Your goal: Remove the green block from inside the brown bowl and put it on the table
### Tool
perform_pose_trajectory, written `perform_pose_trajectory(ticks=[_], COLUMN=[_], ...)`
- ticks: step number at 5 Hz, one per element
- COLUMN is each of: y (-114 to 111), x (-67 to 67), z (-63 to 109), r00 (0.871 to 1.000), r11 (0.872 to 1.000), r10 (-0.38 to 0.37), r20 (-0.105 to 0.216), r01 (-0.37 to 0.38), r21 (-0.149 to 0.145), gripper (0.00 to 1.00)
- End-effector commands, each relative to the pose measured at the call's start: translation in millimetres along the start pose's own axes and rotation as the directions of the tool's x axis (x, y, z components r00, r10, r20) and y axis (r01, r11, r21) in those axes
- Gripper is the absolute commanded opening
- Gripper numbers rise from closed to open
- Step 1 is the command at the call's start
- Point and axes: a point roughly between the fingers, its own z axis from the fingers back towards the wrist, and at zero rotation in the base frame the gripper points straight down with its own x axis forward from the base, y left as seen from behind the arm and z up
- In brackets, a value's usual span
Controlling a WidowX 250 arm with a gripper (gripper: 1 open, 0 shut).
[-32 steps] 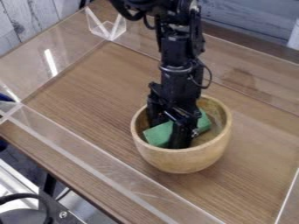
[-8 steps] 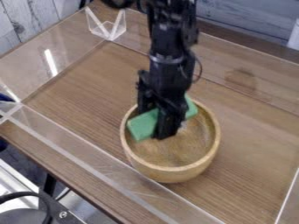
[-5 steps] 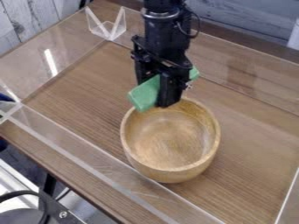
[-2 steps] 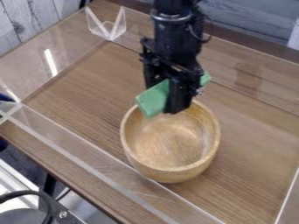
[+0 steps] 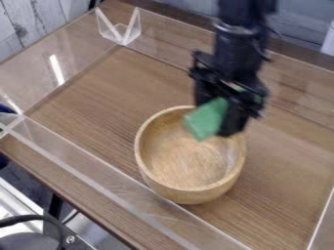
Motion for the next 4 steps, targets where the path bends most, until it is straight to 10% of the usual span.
perform_pose_trajectory(ticks=[1, 3, 4], y=[-19.8, -57.7, -62.7], x=[22.7, 40.5, 42.4], z=[4.1, -21.4, -26.4], r00=[1.000, 0.999, 0.996], r11=[1.000, 0.998, 0.997], r10=[0.009, -0.032, -0.071], r20=[0.008, -0.009, -0.044], r01=[-0.009, 0.031, 0.070], r21=[0.017, -0.049, -0.024], gripper=[0.00, 0.00, 0.00])
